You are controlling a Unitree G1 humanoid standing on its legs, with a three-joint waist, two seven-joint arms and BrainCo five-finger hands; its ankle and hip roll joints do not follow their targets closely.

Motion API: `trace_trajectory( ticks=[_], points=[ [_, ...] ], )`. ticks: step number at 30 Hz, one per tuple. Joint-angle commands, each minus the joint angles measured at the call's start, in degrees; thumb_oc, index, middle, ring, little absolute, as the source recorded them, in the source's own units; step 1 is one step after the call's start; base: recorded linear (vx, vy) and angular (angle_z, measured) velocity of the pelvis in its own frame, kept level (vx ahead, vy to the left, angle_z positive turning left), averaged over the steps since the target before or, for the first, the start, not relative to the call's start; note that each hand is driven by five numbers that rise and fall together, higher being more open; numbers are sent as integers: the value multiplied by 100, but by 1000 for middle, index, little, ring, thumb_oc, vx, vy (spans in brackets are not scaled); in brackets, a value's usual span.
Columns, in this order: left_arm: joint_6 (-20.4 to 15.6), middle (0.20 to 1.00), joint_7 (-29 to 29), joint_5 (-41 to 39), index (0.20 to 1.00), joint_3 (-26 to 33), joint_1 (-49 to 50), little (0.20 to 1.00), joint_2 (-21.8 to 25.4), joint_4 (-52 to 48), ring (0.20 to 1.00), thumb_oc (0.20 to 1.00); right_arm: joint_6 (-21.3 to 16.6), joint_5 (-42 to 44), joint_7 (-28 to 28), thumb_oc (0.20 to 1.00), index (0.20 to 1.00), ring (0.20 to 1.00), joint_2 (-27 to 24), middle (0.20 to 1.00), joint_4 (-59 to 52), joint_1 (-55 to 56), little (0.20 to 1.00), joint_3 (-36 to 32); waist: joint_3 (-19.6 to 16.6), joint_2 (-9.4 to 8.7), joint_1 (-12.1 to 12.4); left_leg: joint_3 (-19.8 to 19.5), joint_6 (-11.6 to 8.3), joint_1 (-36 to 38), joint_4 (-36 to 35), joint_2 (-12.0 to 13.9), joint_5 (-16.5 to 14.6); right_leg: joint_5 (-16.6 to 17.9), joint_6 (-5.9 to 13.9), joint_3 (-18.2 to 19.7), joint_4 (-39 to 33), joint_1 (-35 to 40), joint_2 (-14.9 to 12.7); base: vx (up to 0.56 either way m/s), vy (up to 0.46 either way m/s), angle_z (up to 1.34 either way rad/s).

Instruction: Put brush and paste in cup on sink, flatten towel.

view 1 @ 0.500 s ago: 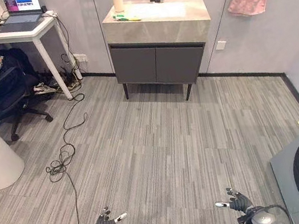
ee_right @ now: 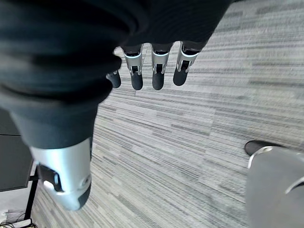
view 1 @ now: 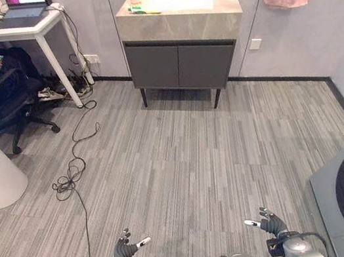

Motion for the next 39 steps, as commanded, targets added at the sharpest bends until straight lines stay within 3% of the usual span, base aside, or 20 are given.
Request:
trace_trajectory(
  ticks=[1,6,9,10,11,13,15,17,18,20,24,26,27,30,32,33,35,36,37,39],
  points=[
    [-322,1000,131,36,1000,-56,-121,1000,47,-153,1000,1000,-271,195,-42,1000,1000,1000,-19,1000,-22,-412,1000,24,-9,74,52,-10,123,174,268,-198,-122,452,321,-67,-530,333,-133,61,183,5],
    [-314,1000,142,78,1000,-139,-183,1000,77,-233,1000,1000,-297,478,-22,1000,1000,1000,0,1000,-118,-356,1000,-63,-18,103,67,-57,198,150,126,-386,-125,535,361,-4,-690,417,-221,81,159,1],
    [-298,1000,119,78,1000,-128,-164,1000,93,-301,1000,1000,-284,420,-47,1000,1000,1000,-12,1000,-246,-211,1000,-99,-44,127,-4,-42,424,249,-252,-729,-170,1224,527,215,-212,123,-466,105,225,9],
    [-298,1000,119,78,1000,-128,-164,1000,93,-301,1000,1000,-284,420,-47,1000,1000,1000,-12,1000,-246,-210,1000,-98,-48,126,-3,-41,424,246,-256,-730,-167,1225,527,216,-213,119,-466,79,269,9],
    [-310,1000,113,205,1000,-149,-88,1000,153,-457,1000,1000,-297,249,-84,1000,1000,1000,-79,1000,-499,-114,1000,-64,74,192,-98,-60,576,390,-464,-868,-122,1672,519,508,283,-132,-517,99,265,-5],
    [-315,1000,98,302,1000,-149,-35,1000,188,-487,1000,1000,-300,70,-103,1000,1000,1000,-102,1000,-500,-127,1000,-47,122,300,-151,-17,629,570,-785,-876,-29,1596,481,528,531,-487,-414,168,257,-17],
    [-308,1000,94,438,1000,-204,-83,1000,190,-337,1000,1000,-313,0,-122,1000,1000,1000,-110,1000,-459,-178,1000,-19,129,346,-288,-70,608,796,-1193,-992,77,1358,441,576,230,-855,63,224,134,-14],
    [-302,1000,121,416,1000,-178,-142,1000,156,-223,1000,1000,-342,3,-161,1000,1000,1000,-132,1000,-512,-265,1000,-1,90,301,-299,-45,523,1014,-1446,-1087,-72,1431,557,152,-849,-984,-110,251,44,-51],
    [-305,1000,122,416,1000,-175,-154,1000,150,-214,1000,1000,-344,4,-162,1000,1000,1000,-135,1000,-510,-275,1000,0,92,290,-328,-21,534,975,-1465,-1090,19,1551,502,79,-975,-958,-116,209,-20,-41],
    [-310,1000,144,444,1000,-219,-329,1000,82,-51,1000,1000,-329,-120,-213,1000,1000,1000,-139,1000,-430,-418,1000,67,90,283,-476,-163,375,1318,-1738,-1161,-21,1956,637,223,-2186,-1151,29,403,-63,10],
    [-319,1000,152,451,1000,-265,-408,1000,17,-42,1000,1000,-277,-264,-203,1000,1000,1000,-176,1000,-603,-376,1000,100,57,329,-623,-340,225,1699,-1893,-1107,-51,2194,710,363,-2538,-1359,62,450,-82,53],
    [-284,1000,106,511,1000,-394,-439,1000,-61,81,1000,1000,-246,-331,-152,1000,1000,1000,-293,1000,-649,-197,1000,70,-74,353,-816,-620,99,1989,-1848,-1041,-30,2257,606,738,-2286,-1265,195,454,-135,64],
    [-286,1000,107,512,1000,-395,-440,1000,-65,83,1000,1000,-247,-331,-152,1000,1000,1000,-296,1000,-648,-197,1000,70,-71,363,-818,-623,97,1988,-1837,-1032,-40,2252,605,731,-2284,-1260,201,457,-222,99],
    [-249,1000,52,359,1000,-380,-391,1000,-159,204,1000,1000,-241,-598,-74,1000,1000,1000,-533,1000,-793,-39,1000,145,-234,593,-905,-873,-300,1948,-1109,-665,893,1868,253,563,-1846,-1049,678,516,-301,72],
    [-202,1000,-15,382,1000,-389,-387,1000,-156,278,1000,1000,-260,-788,-97,1000,1000,1000,-662,1000,-868,-14,1000,178,-242,522,-880,-805,-511,1427,249,-381,1800,1610,-40,483,-1844,-717,835,452,-415,38],
    [-177,1000,-29,420,1000,-405,-412,1000,-132,273,1000,1000,-272,-754,-120,1000,1000,1000,-676,1000,-891,-11,1000,156,-204,410,-843,-671,-534,1122,977,-214,2002,1471,-186,489,-1885,-485,871,437,-479,29],
    [-161,1000,-6,450,1000,-407,-477,1000,-113,328,1000,1000,-298,-680,-185,1000,1000,1000,-740,1000,-878,-32,1000,127,-97,196,-722,-371,-414,652,1957,-94,1942,1236,-398,583,-1934,-129,900,350,-346,11],
    [-161,1000,-6,450,1000,-407,-480,1000,-112,329,1000,1000,-298,-680,-186,1000,1000,1000,-739,1000,-878,-33,1000,126,-81,211,-711,-366,-416,652,1993,-70,1918,1233,-401,587,-1928,-123,920,429,-245,-35],
    [-165,1000,77,435,1000,-427,-523,1000,-125,379,1000,1000,-274,-761,-327,1000,1000,1000,-780,1000,-761,-76,1000,107,24,145,-545,-228,-328,124,1999,-60,1706,1071,-435,649,-1974,188,927,397,-135,-44],
    [-177,1000,105,405,1000,-415,-528,1000,-137,382,1000,1000,-279,-767,-356,1000,1000,1000,-787,1000,-722,-82,1000,97,19,136,-496,-226,-287,-184,1922,-235,1530,1023,-412,689,-2007,283,916,412,-82,-30]
  ],
)
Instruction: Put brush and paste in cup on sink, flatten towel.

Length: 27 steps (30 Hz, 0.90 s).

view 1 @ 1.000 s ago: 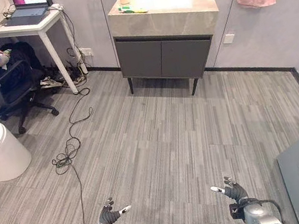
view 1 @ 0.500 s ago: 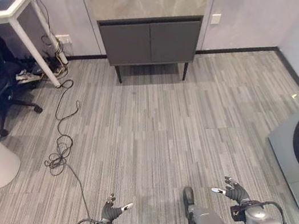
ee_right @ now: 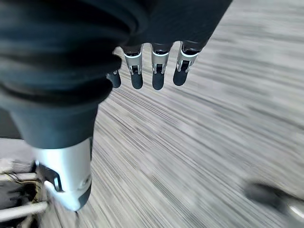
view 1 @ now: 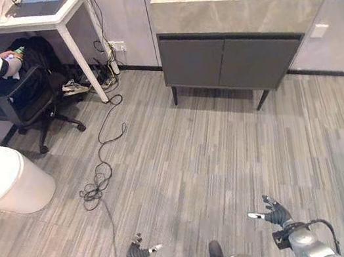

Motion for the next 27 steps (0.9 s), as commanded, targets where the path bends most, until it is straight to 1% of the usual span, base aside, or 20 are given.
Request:
trace_trajectory(
  ticks=[1,2,3,4,5,6,7,9,10,12,13,14,15,17,19,20,21,23,25,27],
  points=[
    [-199,1000,128,-29,1000,48,-170,1000,29,-273,1000,1000,-156,24,-165,1000,1000,1000,-323,1000,-188,5,1000,-141,211,110,47,168,-53,474,-2145,-68,291,101,794,196,-9,-143,-70,456,9,-11],
    [-226,1000,159,-37,1000,65,-170,1000,42,-240,1000,1000,-161,0,-186,1000,1000,1000,-313,1000,-150,-17,1000,-121,209,144,105,169,-1,284,-2744,-68,272,-23,832,237,5,-91,-33,460,10,-18],
    [-227,1000,159,-37,1000,64,-170,1000,41,-239,1000,1000,-162,0,-187,1000,1000,1000,-313,1000,-149,-16,1000,-121,213,138,110,179,2,301,-2758,-75,273,-30,835,244,11,-87,-41,370,83,-27],
    [-231,1000,190,-33,1000,108,-148,1000,62,-216,1000,1000,-150,-80,-187,1000,1000,1000,-318,1000,-159,-86,1000,-52,205,177,247,-58,61,20,-3622,-164,303,-113,906,370,-53,90,27,395,91,-62],
    [-222,1000,206,-57,1000,106,-110,1000,41,-222,1000,1000,-146,-203,-201,1000,1000,1000,-294,1000,-136,-105,1000,37,212,206,362,-403,58,3,-4233,-258,486,-207,932,473,-64,295,55,833,186,-93],
    [-241,1000,248,-97,1000,208,10,1000,58,-205,1000,1000,-138,-413,-197,1000,1000,1000,-273,1000,-52,-163,1000,190,172,304,597,-1282,-58,-201,-5190,-332,903,-450,962,818,-5,615,157,840,193,-102],
    [-269,1000,264,-149,1000,267,70,1000,106,-217,1000,1000,-142,-501,-188,1000,1000,1000,-273,1000,-76,-171,1000,250,158,303,693,-1613,-127,-310,-5441,-331,1048,-609,965,1053,111,699,151,653,158,-99],
    [-264,1000,268,-178,1000,325,125,1000,135,-234,1000,1000,-116,-557,-160,1000,1000,1000,-274,1000,-138,-169,1000,249,128,318,704,-1628,-174,-453,-5420,-295,1150,-753,1010,1220,235,805,141,535,203,-149],
    [-258,1000,238,-154,1000,322,180,1000,233,-337,1000,1000,-85,-689,-149,1000,1000,1000,-274,1000,-230,-122,1000,227,92,342,742,-1389,-104,-499,-4886,-324,1126,-933,1091,1339,519,930,-24,627,273,-179],
    [-262,1000,260,-129,1000,297,186,1000,243,-317,1000,1000,-79,-749,-165,1000,1000,1000,-276,1000,-206,-127,1000,226,57,340,780,-1392,-22,-501,-4761,-438,1083,-939,1116,1368,759,851,-79,415,222,-109],
    [-231,1000,293,-74,1000,282,171,1000,236,-270,1000,1000,-58,-765,-180,1000,1000,1000,-252,1000,-185,-101,1000,178,12,289,763,-1242,96,-478,-4609,-546,921,-771,1236,1332,1044,763,-216,575,331,-56],
    [-205,1000,322,-4,1000,248,162,1000,266,-281,1000,1000,-56,-660,-234,1000,1000,1000,-193,1000,-197,-45,1000,46,15,241,710,-971,290,-263,-4513,-655,658,133,1437,1271,1896,436,-465,563,357,-76],
    [-203,1000,314,-6,1000,238,186,1000,277,-323,1000,1000,-57,-625,-232,1000,1000,1000,-182,1000,-212,-60,1000,20,57,288,700,-865,360,-101,-4551,-669,572,665,1498,1174,2359,156,-586,545,401,-64],
    [-188,1000,247,53,1000,198,220,1000,363,-523,1000,1000,-34,-758,-177,1000,1000,1000,-227,1000,-387,-109,1000,58,219,466,656,-721,497,292,-4745,-684,449,991,1486,833,3069,-330,-623,376,373,-52],
    [-193,1000,221,184,1000,198,233,1000,395,-482,1000,1000,-18,-1048,-196,1000,1000,1000,-261,1000,-466,-120,1000,103,297,572,608,-580,598,610,-4886,-716,275,928,1507,432,3313,-654,-763,402,380,-35],
    [-199,1000,274,280,1000,232,132,1000,409,-320,1000,1000,-64,-1079,-229,1000,1000,1000,-251,1000,-531,-121,1000,105,381,565,492,-486,598,909,-5013,-810,162,505,1503,187,2987,-1003,-574,331,292,-24],
    [-200,1000,274,280,1000,232,129,1000,407,-318,1000,1000,-64,-1079,-229,1000,1000,1000,-252,1000,-531,-123,1000,104,373,576,498,-485,595,899,-5017,-798,169,523,1499,187,2971,-1011,-561,332,244,-36],
    [-173,1000,320,294,1000,321,90,1000,358,-113,1000,1000,-80,-1061,-211,1000,1000,1000,-245,1000,-551,-173,1000,115,338,580,521,-290,504,1193,-5126,-795,-23,146,1407,-590,1988,-1173,-837,338,104,-34],
    [-165,1000,304,305,1000,353,77,1000,334,-22,1000,1000,-74,-1111,-205,1000,1000,1000,-268,1000,-605,-156,1000,154,373,573,440,-342,464,1389,-5154,-837,-140,145,1405,-531,1605,-1249,-707,372,22,-41],
    [-182,1000,346,383,1000,438,-22,1000,301,85,1000,1000,-81,-1166,-234,1000,1000,1000,-295,1000,-766,-65,1000,135,391,462,277,-388,406,1710,-5134,-989,-419,653,1533,-253,343,-1591,-832,513,-37,6]
  ],
)
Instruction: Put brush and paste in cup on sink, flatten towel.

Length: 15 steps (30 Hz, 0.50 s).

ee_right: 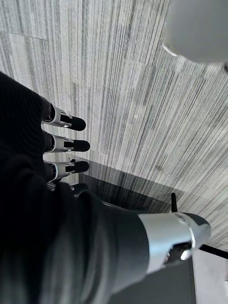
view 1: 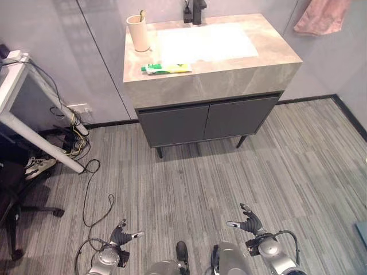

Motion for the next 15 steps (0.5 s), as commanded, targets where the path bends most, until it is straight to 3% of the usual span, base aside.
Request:
trace_trajectory(
  ticks=[1,2,3,6,10,12,13,14,15],
  points=[
    [-195,1000,99,234,1000,153,-91,1000,88,-273,1000,1000,-117,-135,-110,1000,1000,1000,-324,1000,-363,-118,1000,-140,103,-130,-78,-146,-387,105,554,271,-181,1372,282,356,-1265,303,-291,297,-34,37],
    [-196,1000,99,234,1000,151,-90,1000,84,-273,1000,1000,-113,-136,-110,1000,1000,1000,-329,1000,-369,-112,1000,-143,120,-110,-84,-156,-390,128,559,289,-197,1381,284,337,-1294,346,-275,397,-75,31],
    [-198,1000,114,260,1000,150,-152,1000,20,-184,1000,1000,-90,-210,-135,1000,1000,1000,-321,1000,-293,-102,1000,-177,116,-110,-163,-208,-458,315,548,305,-277,1612,369,295,-1644,251,-429,406,-99,25],
    [-176,1000,95,311,1000,133,-105,1000,-33,-176,1000,1000,-51,-315,-85,1000,1000,1000,-388,1000,-341,-46,1000,-187,28,-134,-205,-364,-533,598,647,285,-407,1720,382,281,-1486,272,-542,397,-122,41],
    [-146,1000,107,279,1000,118,-48,1000,-126,-119,1000,1000,-31,-475,-61,1000,1000,1000,-559,1000,-497,-74,1000,-115,-129,-71,-239,-510,-686,885,759,518,-380,1581,233,256,-1014,359,-334,376,-198,32],
    [-126,1000,99,250,1000,124,-18,1000,-194,-63,1000,1000,-39,-468,-64,1000,1000,1000,-647,1000,-442,-119,1000,-97,-155,-50,-218,-564,-906,614,1700,679,-25,1379,71,129,-979,590,-188,282,-228,31],
    [-127,1000,100,250,1000,126,-20,1000,-191,-62,1000,1000,-39,-468,-64,1000,1000,1000,-643,1000,-441,-121,1000,-96,-171,-66,-233,-576,-902,587,1695,659,-4,1392,73,123,-989,573,-210,263,-311,5],
    [-107,1000,105,181,1000,126,-65,1000,-231,-12,1000,1000,-49,-461,-78,1000,1000,1000,-694,1000,-381,-172,1000,-29,-112,-169,-175,-510,-1114,93,2825,868,590,1212,-114,46,-1049,845,-106,218,-324,-18],
    [-110,1000,120,150,1000,118,-97,1000,-216,-41,1000,1000,-46,-446,-95,1000,1000,1000,-738,1000,-392,-186,1000,3,-45,-253,-134,-385,-1139,-124,3186,952,724,1156,-193,25,-1086,947,-120,300,-419,-2]
  ],
)
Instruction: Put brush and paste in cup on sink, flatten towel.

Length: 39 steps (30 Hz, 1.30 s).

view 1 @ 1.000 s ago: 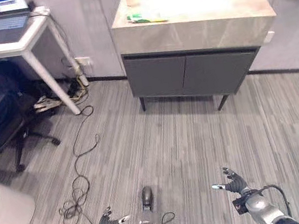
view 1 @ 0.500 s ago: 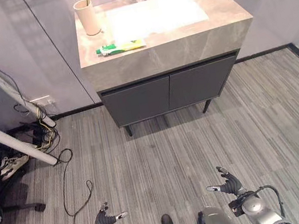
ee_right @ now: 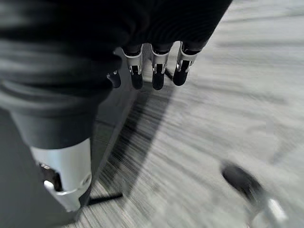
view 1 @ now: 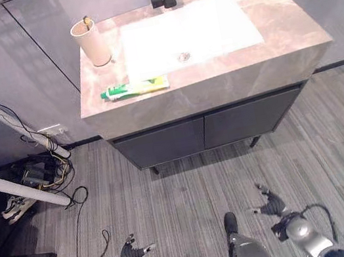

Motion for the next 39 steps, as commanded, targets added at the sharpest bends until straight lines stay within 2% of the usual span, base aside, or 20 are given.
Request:
trace_trajectory(
  ticks=[1,5,6,8,11,12,13,14,17,20,23,24,26,27,28,29,31,33,34,39],
  points=[
    [-118,1000,120,-43,1000,-14,-183,1000,321,-40,1000,1000,-131,-113,-100,1000,1000,1000,-161,1000,-117,122,1000,101,13,-453,49,353,-229,-885,1636,400,1460,-346,530,49,172,134,-191,203,-255,4],
    [-129,1000,151,180,1000,-201,-278,1000,405,-189,1000,1000,-79,-237,-178,1000,1000,1000,-256,1000,23,149,1000,133,45,-413,77,1227,-146,-1266,762,1003,1404,-621,556,-243,68,434,-153,202,-111,13],
    [-128,1000,151,181,1000,-203,-277,1000,404,-190,1000,1000,-79,-237,-178,1000,1000,1000,-257,1000,22,152,1000,131,44,-412,82,1230,-145,-1263,760,1003,1402,-622,557,-240,69,434,-153,143,5,36],
    [-151,1000,235,309,1000,-235,-307,1000,450,-96,1000,1000,-77,-191,-177,1000,1000,1000,-229,1000,189,76,1000,133,47,-357,159,1220,-108,-1597,-422,947,1333,-654,717,-205,-72,543,-230,275,134,29],
    [-175,1000,297,266,1000,-180,-259,1000,426,-7,1000,1000,-66,-282,-144,1000,1000,1000,-179,1000,324,17,1000,261,-5,-221,264,953,-289,-1762,-1437,1084,1939,-676,849,-90,-223,734,-260,290,187,-2],
    [-175,1000,297,266,1000,-180,-259,1000,426,-7,1000,1000,-66,-282,-144,1000,1000,1000,-179,1000,324,17,1000,261,-5,-221,264,953,-289,-1762,-1437,1084,1939,-676,849,-90,-223,734,-260,296,196,-36],
    [-158,1000,274,229,1000,-135,-255,1000,435,9,1000,1000,-48,-248,-93,1000,1000,1000,-150,1000,346,15,1000,290,-8,-144,259,1326,-366,-1900,-1655,1295,2290,-731,888,-135,-234,892,-326,307,215,-33],
    [-150,1000,273,236,1000,-125,-238,1000,444,-9,1000,1000,-36,-229,-48,1000,1000,1000,-135,1000,355,35,1000,300,21,-140,284,1414,-370,-1906,-1612,1296,2329,-779,908,-148,-204,989,-377,387,280,-18],
    [-167,1000,225,304,1000,-174,-161,1000,412,15,1000,1000,-6,-260,65,1000,1000,1000,-102,1000,325,6,1000,340,-29,-148,362,1118,-216,-1936,-1142,973,1882,-827,994,9,-150,1225,-629,294,256,-11],
    [-194,1000,170,465,1000,-313,-111,1000,452,-23,1000,1000,21,-213,45,1000,1000,1000,-23,1000,361,99,1000,191,-77,-212,343,1255,-14,-1892,-872,705,1521,-779,1097,198,56,1321,-979,278,316,-7],
    [-211,1000,147,754,1000,-481,-127,1000,549,-142,1000,1000,31,-264,36,1000,1000,1000,1,1000,388,69,1000,184,-93,-227,367,1315,137,-1851,-880,488,1372,-516,1149,282,347,1135,-1175,143,268,4],
    [-267,1000,168,1037,1000,-655,-123,1000,748,-537,1000,1000,-10,-306,-21,1000,1000,1000,-32,1000,308,-1,1000,194,-5,-225,362,1325,273,-1737,-946,348,1269,-189,1116,354,855,847,-1267,107,278,1],
    [-307,1000,152,1171,1000,-706,-41,1000,931,-754,1000,1000,-67,-269,-47,1000,1000,1000,-33,1000,338,-69,1000,203,53,-194,398,1351,348,-1640,-1029,324,1215,-191,1094,324,1261,590,-1090,139,262,-10],
    [-309,1000,108,1212,1000,-753,-17,1000,1017,-876,1000,1000,-93,-240,-42,1000,1000,1000,-41,1000,343,-68,1000,204,69,-193,305,1246,365,-1564,-1105,257,1218,-381,1058,642,1347,430,-682,153,137,-16],
    [-331,1000,80,1270,1000,-781,-2,1000,1089,-895,1000,1000,-97,-229,-53,1000,1000,1000,-30,1000,474,-61,1000,209,74,-194,280,1160,372,-1500,-1161,212,1208,-594,1013,779,1256,297,-443,110,86,-7],
    [-330,1000,79,1270,1000,-779,-3,1000,1090,-897,1000,1000,-100,-229,-54,1000,1000,1000,-28,1000,479,-66,1000,211,62,-188,287,1165,369,-1516,-1168,224,1223,-573,1005,782,1240,281,-429,100,42,20],
    [-450,1000,108,1487,1000,-890,14,1000,1283,-1201,1000,1000,-58,-304,-143,1000,1000,1000,-49,1000,879,-335,1000,284,76,-196,419,1112,310,-1338,-1254,235,1139,-449,1029,298,442,223,-727,133,-92,26],
    [-554,1000,124,1746,1000,-1002,51,1000,1563,-1464,1000,1000,-85,-319,-138,1000,1000,1000,-48,1000,1129,-398,1000,250,117,-263,418,930,282,-1339,-1084,241,1064,-383,1106,426,238,293,-779,105,-228,46],
    [-694,1000,179,1993,1000,-966,305,1000,1821,-1764,1000,1000,-103,-186,-124,1000,1000,1000,-77,1000,1920,-597,1000,177,29,-345,681,848,165,-1368,-1028,326,1079,-299,1176,150,-132,606,-807,48,-267,83],
    [-1034,1000,30,2360,1000,-842,1080,1000,2901,-3318,1000,1000,-46,-784,-275,1000,1000,1000,-238,1000,2963,-724,1000,191,-101,-262,1020,531,-115,-1401,-1328,530,1494,-406,1138,-230,-420,989,-627,31,-249,53]
  ],
)
